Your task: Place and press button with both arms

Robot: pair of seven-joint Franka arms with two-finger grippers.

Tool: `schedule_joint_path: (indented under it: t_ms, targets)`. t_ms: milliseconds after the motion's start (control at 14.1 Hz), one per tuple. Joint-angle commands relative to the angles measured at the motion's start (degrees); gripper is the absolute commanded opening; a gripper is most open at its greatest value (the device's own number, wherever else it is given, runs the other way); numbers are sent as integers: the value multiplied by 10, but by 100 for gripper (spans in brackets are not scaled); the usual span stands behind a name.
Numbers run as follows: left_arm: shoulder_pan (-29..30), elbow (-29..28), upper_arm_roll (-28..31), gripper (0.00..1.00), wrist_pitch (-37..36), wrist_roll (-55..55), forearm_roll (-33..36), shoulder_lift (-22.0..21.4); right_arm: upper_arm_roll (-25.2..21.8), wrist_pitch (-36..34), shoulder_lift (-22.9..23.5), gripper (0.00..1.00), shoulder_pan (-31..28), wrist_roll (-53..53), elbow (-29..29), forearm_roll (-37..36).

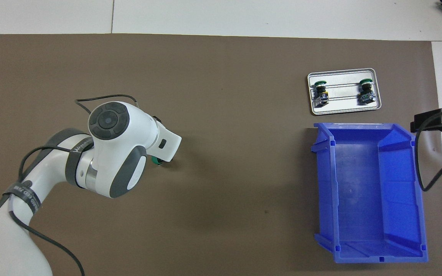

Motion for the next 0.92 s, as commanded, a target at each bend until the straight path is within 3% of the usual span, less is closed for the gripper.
schedule_joint_path:
  t_ms: [0,142,426,710,852]
  targets:
    - [26,7,-3,9,-28,-16,-7,-21,2,-4,-12,100,-2,3,-11,-1]
    - [28,2,-3,46,-28,-57,-7,-27,2,-4,-12,100,-2,3,-12,-1]
    - [1,2,-4,58,-46,-293,-7,-35,2,-4,-12,100,-2,3,-12,-1]
    - [-12,-10,-4,58,-111,-457,-6,-50,2,-4,-12,100,-2,3,-11,-1]
    - [-11,-20,-4,58,-153,-490,-2,-60,2,-4,-12,100,-2,3,-11,-1]
